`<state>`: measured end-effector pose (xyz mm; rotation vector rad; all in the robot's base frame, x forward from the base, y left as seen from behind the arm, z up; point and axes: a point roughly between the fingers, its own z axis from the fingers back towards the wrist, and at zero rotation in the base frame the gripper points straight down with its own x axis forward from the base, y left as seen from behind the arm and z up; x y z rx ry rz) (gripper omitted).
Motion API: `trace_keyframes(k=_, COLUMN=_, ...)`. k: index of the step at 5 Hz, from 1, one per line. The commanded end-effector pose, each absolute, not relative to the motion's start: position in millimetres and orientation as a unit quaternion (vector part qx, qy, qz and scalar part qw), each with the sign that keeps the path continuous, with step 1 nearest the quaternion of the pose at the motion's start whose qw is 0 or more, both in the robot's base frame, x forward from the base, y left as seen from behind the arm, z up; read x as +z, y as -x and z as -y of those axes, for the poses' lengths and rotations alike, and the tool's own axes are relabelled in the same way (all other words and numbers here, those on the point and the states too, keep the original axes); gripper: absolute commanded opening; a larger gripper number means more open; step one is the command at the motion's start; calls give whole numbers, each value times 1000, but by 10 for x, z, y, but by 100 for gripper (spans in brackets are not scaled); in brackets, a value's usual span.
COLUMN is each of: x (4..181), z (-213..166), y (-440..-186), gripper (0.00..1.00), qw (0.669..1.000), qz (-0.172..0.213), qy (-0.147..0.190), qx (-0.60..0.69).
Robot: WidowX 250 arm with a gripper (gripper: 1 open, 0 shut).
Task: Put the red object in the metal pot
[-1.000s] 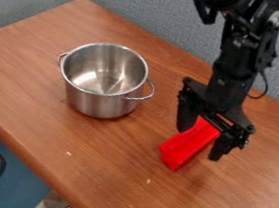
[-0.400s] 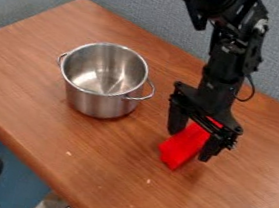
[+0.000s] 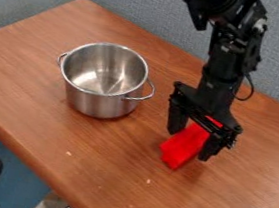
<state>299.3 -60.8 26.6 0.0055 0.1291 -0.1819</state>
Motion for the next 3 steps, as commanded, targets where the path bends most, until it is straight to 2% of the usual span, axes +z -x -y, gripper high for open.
trace_keyframes(k=1, x=385, z=604, y=-3102, gripper=100, qw=995, qz=-44, qy=0, qx=-86)
trace_keyframes(k=3, x=364, z=611, y=-3120, gripper=100, qw=995, qz=-50, qy=1, qx=-84)
